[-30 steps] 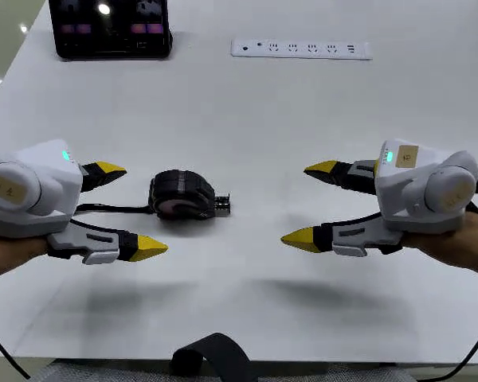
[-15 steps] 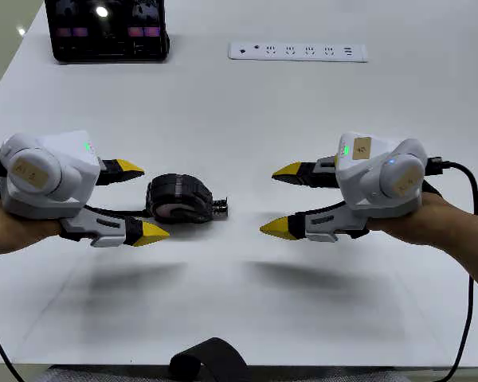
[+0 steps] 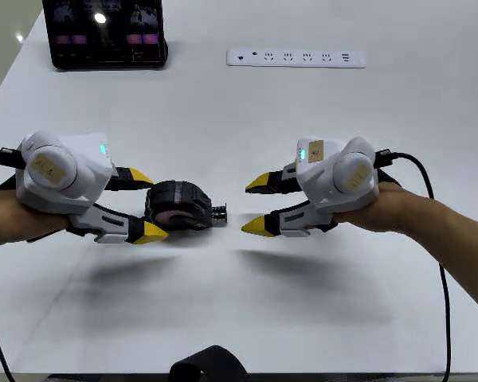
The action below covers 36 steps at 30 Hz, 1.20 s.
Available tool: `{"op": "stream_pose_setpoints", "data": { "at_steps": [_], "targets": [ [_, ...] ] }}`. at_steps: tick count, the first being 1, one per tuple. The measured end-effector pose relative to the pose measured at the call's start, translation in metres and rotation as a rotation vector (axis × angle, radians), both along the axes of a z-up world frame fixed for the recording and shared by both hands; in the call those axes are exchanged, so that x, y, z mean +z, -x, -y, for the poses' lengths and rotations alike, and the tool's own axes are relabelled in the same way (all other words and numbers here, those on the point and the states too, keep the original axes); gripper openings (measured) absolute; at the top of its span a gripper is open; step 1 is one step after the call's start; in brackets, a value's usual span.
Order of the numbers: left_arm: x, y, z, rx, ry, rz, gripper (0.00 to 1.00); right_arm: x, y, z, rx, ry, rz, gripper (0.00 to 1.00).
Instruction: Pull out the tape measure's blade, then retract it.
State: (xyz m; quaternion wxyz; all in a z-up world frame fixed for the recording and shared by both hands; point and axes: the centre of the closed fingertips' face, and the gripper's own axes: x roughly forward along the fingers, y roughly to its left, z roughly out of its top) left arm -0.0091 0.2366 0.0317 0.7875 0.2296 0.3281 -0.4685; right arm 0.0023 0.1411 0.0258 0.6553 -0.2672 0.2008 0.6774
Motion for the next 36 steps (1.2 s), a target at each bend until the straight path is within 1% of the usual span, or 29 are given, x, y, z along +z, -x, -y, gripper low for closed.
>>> {"op": "stream_pose_setpoints", "data": {
  "at_steps": [3, 6, 9, 13, 14, 17, 24, 25, 29, 34, 36],
  "targets": [
    [0.001, -0.002, 0.002, -0.018, -0.003, 0.002, 0.41, -0.004, 0.000, -0.005, 0.023, 0.017, 0.000, 0.28],
    [0.000, -0.002, 0.004, -0.041, -0.013, -0.003, 0.38, -0.010, 0.000, -0.009, 0.045, 0.038, 0.003, 0.25],
    [-0.003, -0.002, 0.005, -0.069, -0.028, -0.006, 0.36, -0.016, 0.000, -0.014, 0.070, 0.064, 0.010, 0.23],
    [-0.004, -0.002, 0.006, -0.094, -0.041, -0.013, 0.33, -0.022, 0.000, -0.019, 0.091, 0.089, 0.006, 0.20],
    [-0.005, -0.002, 0.006, -0.104, -0.049, -0.014, 0.33, -0.025, 0.000, -0.020, 0.100, 0.100, 0.012, 0.19],
    [-0.006, -0.003, 0.006, -0.123, -0.066, -0.009, 0.30, -0.028, 0.001, -0.024, 0.115, 0.114, 0.009, 0.18],
    [-0.008, -0.007, 0.006, -0.146, -0.080, -0.013, 0.27, -0.034, -0.002, -0.032, 0.114, 0.124, -0.005, 0.14],
    [-0.009, -0.006, 0.007, -0.150, -0.079, -0.017, 0.27, -0.034, -0.002, -0.032, 0.114, 0.126, -0.004, 0.13],
    [-0.010, -0.007, 0.008, -0.170, -0.081, -0.014, 0.27, -0.036, -0.003, -0.031, 0.111, 0.130, -0.012, 0.13],
    [-0.010, -0.007, 0.008, -0.179, -0.069, -0.022, 0.26, -0.036, -0.003, -0.031, 0.117, 0.128, -0.014, 0.11],
    [-0.011, -0.006, 0.008, -0.190, -0.077, -0.022, 0.26, -0.036, -0.002, -0.031, 0.124, 0.131, -0.008, 0.11]
  ]
}}
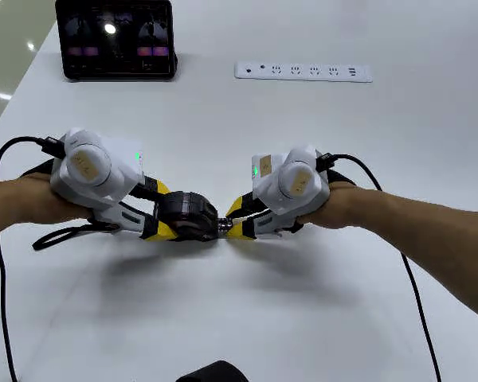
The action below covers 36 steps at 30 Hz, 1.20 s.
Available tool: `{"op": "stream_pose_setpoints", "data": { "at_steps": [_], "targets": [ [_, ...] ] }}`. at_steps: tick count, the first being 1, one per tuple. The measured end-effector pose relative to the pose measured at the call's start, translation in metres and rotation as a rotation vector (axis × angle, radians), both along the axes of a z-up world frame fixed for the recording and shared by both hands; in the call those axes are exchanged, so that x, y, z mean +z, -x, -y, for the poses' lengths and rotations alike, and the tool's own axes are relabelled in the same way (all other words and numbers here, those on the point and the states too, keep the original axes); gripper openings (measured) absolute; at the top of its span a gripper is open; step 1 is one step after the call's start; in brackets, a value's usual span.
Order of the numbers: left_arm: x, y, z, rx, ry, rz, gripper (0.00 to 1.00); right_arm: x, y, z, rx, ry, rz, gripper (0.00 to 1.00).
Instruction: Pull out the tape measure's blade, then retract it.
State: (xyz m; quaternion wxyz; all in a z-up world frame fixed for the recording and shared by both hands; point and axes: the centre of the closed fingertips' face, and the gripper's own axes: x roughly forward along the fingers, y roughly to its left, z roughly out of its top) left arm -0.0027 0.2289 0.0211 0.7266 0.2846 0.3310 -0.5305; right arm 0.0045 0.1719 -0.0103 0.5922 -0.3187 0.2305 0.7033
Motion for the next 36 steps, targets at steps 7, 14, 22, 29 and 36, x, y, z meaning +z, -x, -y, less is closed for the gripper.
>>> {"op": "stream_pose_setpoints", "data": {
  "at_steps": [7, 14, 22, 29, 36],
  "targets": [
    [0.000, 0.000, 0.000, 0.002, -0.008, -0.014, 0.25, 0.000, 0.001, 0.001, 0.029, 0.012, 0.030, 0.10],
    [0.000, 0.001, -0.001, 0.009, -0.011, -0.017, 0.25, 0.000, 0.002, 0.001, 0.037, 0.015, 0.042, 0.10],
    [-0.001, 0.001, 0.000, 0.010, -0.015, -0.020, 0.25, 0.000, 0.002, 0.002, 0.039, 0.016, 0.044, 0.10],
    [-0.001, 0.001, 0.000, 0.010, -0.019, -0.021, 0.25, 0.000, 0.001, 0.006, 0.034, 0.018, 0.040, 0.10],
    [-0.001, 0.001, 0.000, 0.011, -0.020, -0.024, 0.25, 0.000, 0.001, 0.013, 0.030, 0.021, 0.039, 0.10]
  ]
}}
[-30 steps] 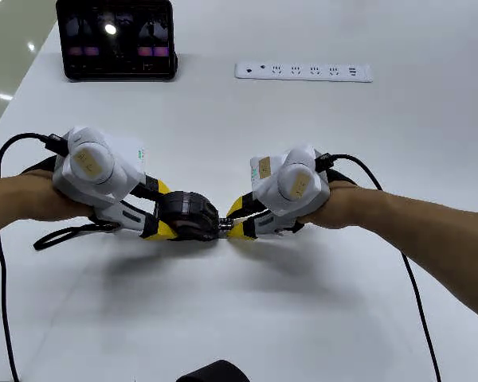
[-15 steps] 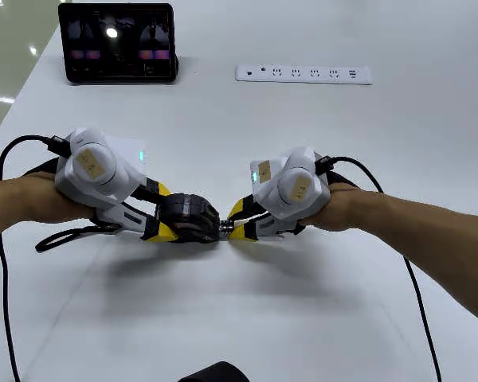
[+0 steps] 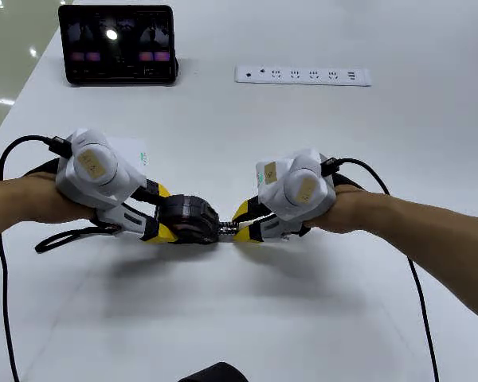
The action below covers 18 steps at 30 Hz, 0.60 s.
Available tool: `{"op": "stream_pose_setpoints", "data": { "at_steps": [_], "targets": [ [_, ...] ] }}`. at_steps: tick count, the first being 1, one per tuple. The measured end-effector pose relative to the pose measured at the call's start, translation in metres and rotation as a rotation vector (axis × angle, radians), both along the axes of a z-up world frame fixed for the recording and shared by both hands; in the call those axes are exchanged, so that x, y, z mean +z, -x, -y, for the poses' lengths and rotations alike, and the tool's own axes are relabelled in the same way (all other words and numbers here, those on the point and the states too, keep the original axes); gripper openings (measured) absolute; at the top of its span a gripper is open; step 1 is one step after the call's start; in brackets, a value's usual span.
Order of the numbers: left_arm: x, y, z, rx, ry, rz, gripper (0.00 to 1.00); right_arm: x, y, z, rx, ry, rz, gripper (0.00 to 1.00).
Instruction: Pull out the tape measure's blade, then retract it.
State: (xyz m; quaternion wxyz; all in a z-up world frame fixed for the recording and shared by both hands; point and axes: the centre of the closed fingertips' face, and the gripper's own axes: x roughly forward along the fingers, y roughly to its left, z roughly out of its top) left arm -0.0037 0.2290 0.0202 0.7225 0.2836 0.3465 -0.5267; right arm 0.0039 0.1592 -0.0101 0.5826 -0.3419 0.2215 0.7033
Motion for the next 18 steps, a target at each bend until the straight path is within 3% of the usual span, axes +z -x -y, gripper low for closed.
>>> {"op": "stream_pose_setpoints", "data": {
  "at_steps": [18],
  "targets": [
    [0.000, 0.001, 0.001, -0.003, -0.001, 0.000, 0.25, 0.000, -0.002, 0.020, -0.007, 0.013, 0.006, 0.10]
  ]
}}
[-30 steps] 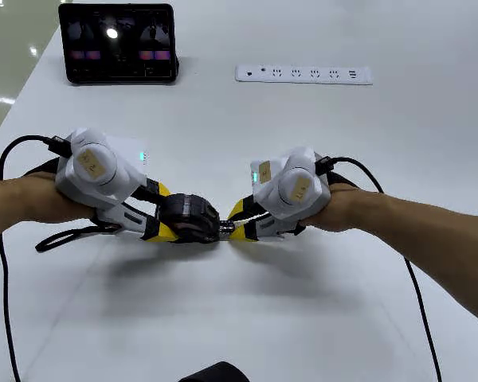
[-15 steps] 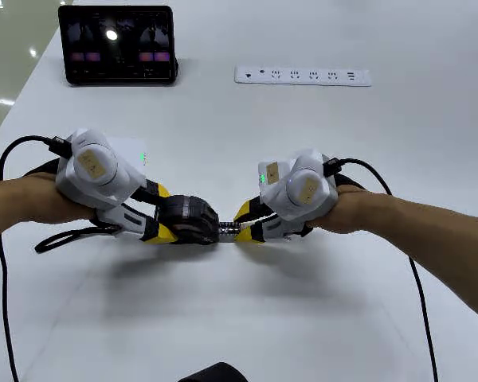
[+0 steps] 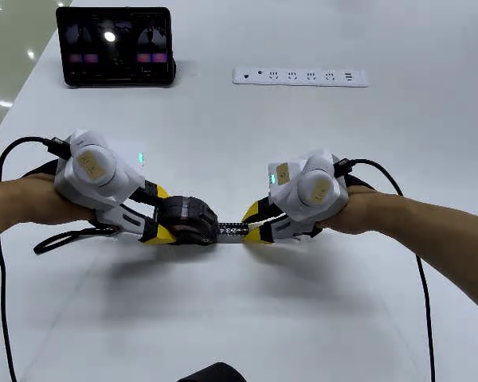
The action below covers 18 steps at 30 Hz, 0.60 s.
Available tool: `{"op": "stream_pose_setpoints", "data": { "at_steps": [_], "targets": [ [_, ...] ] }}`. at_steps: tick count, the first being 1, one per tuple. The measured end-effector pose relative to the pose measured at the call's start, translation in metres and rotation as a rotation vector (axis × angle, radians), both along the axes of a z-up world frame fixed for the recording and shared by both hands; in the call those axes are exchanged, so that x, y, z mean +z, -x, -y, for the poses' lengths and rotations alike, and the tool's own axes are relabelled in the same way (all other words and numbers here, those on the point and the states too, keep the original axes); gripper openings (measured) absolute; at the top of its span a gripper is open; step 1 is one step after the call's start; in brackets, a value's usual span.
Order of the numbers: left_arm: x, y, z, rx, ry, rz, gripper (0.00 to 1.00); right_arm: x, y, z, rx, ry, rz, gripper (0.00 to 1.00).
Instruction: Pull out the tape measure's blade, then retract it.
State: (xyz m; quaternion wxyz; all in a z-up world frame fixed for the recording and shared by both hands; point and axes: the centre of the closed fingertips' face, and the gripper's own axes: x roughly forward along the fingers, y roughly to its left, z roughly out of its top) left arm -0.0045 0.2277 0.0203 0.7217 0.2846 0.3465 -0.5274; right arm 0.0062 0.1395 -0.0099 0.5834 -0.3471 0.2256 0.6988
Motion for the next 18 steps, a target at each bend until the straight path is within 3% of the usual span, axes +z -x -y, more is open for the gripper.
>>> {"op": "stream_pose_setpoints", "data": {
  "at_steps": [5, 6, 18],
  "targets": [
    [0.000, 0.000, 0.001, -0.001, -0.001, 0.001, 0.25, 0.000, -0.001, 0.010, -0.003, 0.005, -0.001, 0.10],
    [0.000, 0.001, 0.001, -0.001, -0.001, 0.000, 0.25, -0.001, 0.000, 0.015, 0.000, 0.029, 0.000, 0.10],
    [0.000, 0.001, 0.002, -0.003, 0.000, -0.003, 0.25, -0.001, -0.001, 0.029, -0.014, 0.024, -0.005, 0.10]
  ]
}}
